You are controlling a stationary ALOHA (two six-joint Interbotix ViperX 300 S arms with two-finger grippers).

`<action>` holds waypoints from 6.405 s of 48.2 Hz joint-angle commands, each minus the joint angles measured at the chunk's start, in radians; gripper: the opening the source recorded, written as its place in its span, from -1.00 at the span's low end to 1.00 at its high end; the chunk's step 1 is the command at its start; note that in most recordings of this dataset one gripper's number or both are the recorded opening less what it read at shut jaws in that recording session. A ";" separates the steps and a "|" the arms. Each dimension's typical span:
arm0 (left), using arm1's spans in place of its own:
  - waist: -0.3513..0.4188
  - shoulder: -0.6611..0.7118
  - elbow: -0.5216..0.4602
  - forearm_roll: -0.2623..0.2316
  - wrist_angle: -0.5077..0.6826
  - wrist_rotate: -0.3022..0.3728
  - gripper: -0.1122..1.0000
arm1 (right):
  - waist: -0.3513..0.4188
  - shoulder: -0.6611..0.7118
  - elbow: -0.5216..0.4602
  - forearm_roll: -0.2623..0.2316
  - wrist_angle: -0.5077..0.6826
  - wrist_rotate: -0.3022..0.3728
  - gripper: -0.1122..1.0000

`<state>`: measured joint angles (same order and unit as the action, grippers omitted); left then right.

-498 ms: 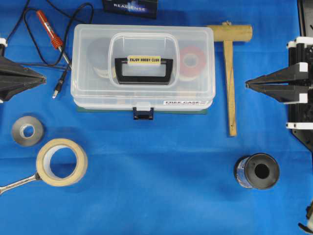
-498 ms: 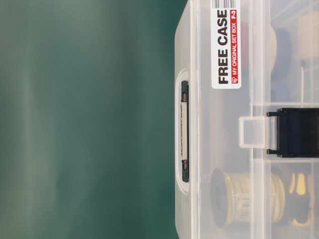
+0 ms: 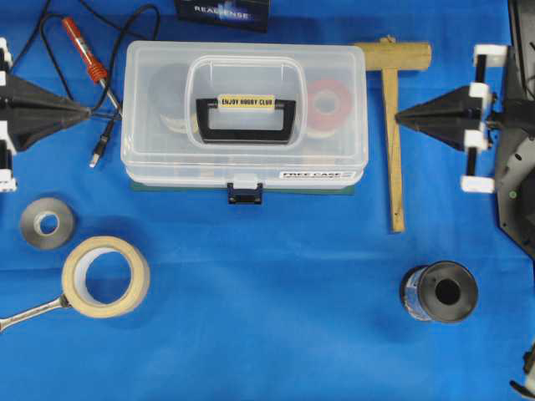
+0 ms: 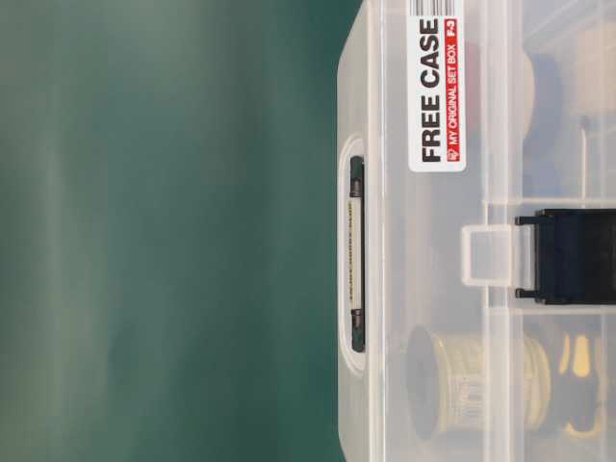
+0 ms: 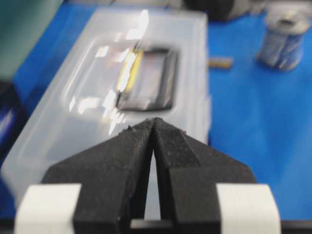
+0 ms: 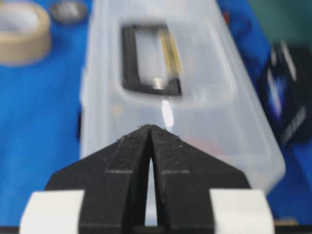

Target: Open the tool box with both arms.

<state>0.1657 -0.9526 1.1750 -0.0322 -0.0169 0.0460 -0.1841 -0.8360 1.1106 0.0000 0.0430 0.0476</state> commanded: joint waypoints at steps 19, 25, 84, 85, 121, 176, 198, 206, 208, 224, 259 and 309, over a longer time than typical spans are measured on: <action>0.120 0.103 0.063 -0.002 0.092 0.095 0.75 | -0.097 0.184 -0.028 0.005 0.120 0.018 0.75; 0.153 0.156 0.060 -0.002 0.066 0.110 0.81 | -0.104 0.238 -0.037 0.005 0.117 0.018 0.72; 0.115 0.383 -0.084 -0.003 -0.138 0.092 0.82 | -0.104 0.327 -0.127 -0.002 0.000 0.012 0.73; 0.114 0.376 -0.087 -0.003 -0.137 0.092 0.83 | -0.104 0.322 -0.127 -0.002 0.002 0.012 0.73; 0.150 0.265 -0.074 -0.003 -0.155 0.107 0.82 | -0.140 0.201 -0.132 -0.009 -0.020 0.009 0.73; 0.410 0.382 -0.133 -0.003 -0.301 0.170 0.82 | -0.397 0.370 -0.236 -0.038 -0.095 -0.002 0.73; 0.505 0.515 -0.222 -0.003 -0.304 0.176 0.82 | -0.485 0.491 -0.333 -0.061 -0.095 -0.002 0.73; 0.518 0.545 -0.244 -0.003 -0.302 0.178 0.82 | -0.491 0.512 -0.353 -0.060 -0.095 -0.002 0.73; 0.520 0.548 -0.247 -0.003 -0.301 0.178 0.82 | -0.492 0.515 -0.354 -0.061 -0.095 -0.002 0.73; 0.555 0.500 -0.209 -0.003 -0.281 0.179 0.82 | -0.525 0.476 -0.324 -0.060 -0.074 -0.002 0.73; 0.637 0.183 -0.054 -0.003 -0.132 0.178 0.82 | -0.626 0.127 -0.138 -0.064 0.069 0.002 0.73; -0.067 0.126 0.002 -0.003 -0.009 0.115 0.82 | 0.101 0.141 -0.127 -0.048 0.175 0.031 0.72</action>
<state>0.1243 -0.8314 1.1858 -0.0368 -0.0230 0.1626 -0.1012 -0.6980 0.9940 -0.0506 0.2209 0.0721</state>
